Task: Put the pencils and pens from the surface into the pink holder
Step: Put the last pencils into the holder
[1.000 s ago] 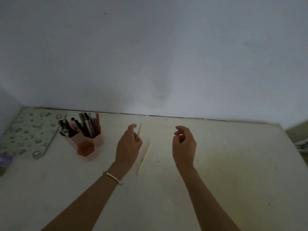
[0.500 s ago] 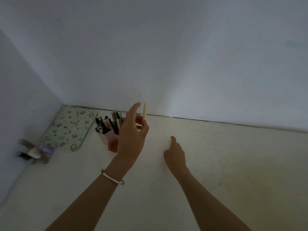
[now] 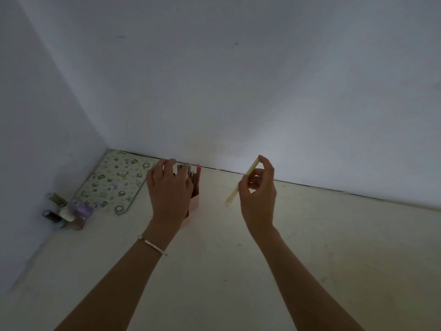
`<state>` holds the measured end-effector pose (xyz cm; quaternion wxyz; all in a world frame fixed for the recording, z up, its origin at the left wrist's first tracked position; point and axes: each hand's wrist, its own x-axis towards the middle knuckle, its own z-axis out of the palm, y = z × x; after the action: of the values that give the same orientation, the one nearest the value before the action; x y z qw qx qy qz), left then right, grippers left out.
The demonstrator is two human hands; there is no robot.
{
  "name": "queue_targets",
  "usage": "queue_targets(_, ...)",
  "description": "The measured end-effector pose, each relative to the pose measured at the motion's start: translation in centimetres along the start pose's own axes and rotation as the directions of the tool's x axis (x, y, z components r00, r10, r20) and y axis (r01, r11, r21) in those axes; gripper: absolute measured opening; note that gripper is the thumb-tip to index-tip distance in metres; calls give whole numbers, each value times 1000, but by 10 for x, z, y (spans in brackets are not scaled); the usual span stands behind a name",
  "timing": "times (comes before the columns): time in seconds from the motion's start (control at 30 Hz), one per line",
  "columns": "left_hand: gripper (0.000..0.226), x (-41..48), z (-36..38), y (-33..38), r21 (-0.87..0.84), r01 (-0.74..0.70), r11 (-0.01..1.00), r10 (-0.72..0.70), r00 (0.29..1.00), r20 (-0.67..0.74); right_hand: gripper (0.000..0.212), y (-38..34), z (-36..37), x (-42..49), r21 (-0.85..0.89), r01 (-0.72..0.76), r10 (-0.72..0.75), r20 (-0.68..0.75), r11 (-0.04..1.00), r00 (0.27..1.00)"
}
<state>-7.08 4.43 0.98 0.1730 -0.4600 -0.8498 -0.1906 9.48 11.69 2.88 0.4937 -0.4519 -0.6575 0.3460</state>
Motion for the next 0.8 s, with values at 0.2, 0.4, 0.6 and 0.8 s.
queue_targets(0.2, 49, -2, -7, -19, -54, 29, 998, -33, 996, -79, 41, -6, 31, -12, 33, 28, -29, 48, 999, 998)
queue_targets(0.4, 56, -1, -24, -39, -171, 84, 982, -95, 994, -55, 35, -3, 67, -26, -85, 152, -128, 238, 985, 963)
queue_targets(0.6, 65, -9, -31, -62, -377, 146, 915, -150, 989, 17, 50, 14, 73, -39, -297, 338, -269, 250, 893, 930)
queue_targets(0.8, 106, -13, -15, -69, -586, 335, 738, -97, 912, 399, 82, 20, 92, -58, -286, -273, 386, 499, 918, 776)
